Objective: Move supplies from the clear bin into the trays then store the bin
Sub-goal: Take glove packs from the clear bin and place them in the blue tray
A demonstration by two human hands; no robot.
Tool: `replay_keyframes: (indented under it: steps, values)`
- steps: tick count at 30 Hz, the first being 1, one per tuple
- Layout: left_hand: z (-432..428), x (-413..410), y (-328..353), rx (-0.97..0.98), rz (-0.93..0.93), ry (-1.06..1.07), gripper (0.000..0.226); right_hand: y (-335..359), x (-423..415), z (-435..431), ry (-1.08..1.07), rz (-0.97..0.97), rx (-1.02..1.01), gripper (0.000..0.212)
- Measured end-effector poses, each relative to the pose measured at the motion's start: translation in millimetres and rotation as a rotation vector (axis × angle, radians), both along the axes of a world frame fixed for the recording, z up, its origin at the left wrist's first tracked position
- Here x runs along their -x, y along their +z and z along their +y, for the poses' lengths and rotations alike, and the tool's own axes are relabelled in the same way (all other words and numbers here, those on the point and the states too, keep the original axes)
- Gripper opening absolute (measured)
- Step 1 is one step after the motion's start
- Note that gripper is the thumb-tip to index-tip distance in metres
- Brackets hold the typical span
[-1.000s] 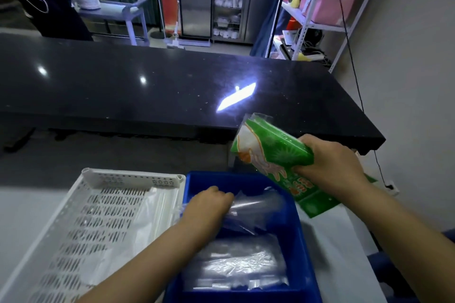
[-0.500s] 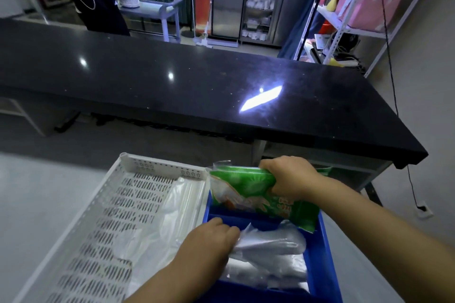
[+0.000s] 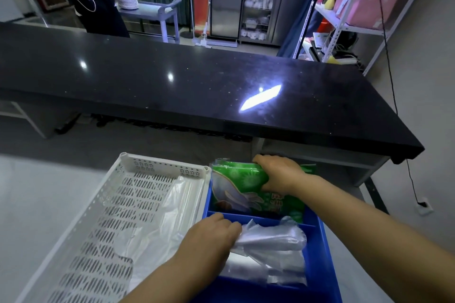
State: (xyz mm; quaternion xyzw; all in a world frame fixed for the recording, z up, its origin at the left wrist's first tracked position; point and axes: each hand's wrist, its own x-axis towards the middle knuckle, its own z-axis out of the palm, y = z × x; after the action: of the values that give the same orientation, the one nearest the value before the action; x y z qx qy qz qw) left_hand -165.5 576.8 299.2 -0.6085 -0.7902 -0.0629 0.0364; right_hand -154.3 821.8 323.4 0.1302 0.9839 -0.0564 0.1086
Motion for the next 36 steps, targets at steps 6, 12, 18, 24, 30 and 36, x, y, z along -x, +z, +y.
replay_keyframes:
  steps: [6,12,18,24,30,36]
  values:
    - [23.5,24.6,23.1,0.009,-0.038,0.092,0.026,37.9,-30.5,-15.8,-0.004,0.400,0.264,0.040]
    - [82.4,49.2,44.1,0.048,-0.146,0.170,0.017,34.1,-68.9,-30.5,0.133,0.425,0.018,0.081]
    - [115.2,51.2,51.2,0.081,-0.352,0.119,0.019,3.1,-72.9,-18.6,0.089,0.663,-0.241,0.047]
    - [101.9,61.2,20.9,0.047,-0.217,0.111,0.040,-25.0,-70.6,-12.2,-0.036,0.751,-0.152,0.029]
    - [78.0,42.9,-15.7,-0.018,-0.108,-0.089,0.075,-49.0,-68.0,-15.3,-0.046,0.547,0.057,0.024]
    - [79.4,37.6,-25.4,0.014,-0.184,-0.076,0.045,-53.8,-72.4,-9.0,-0.053,0.335,0.156,0.033]
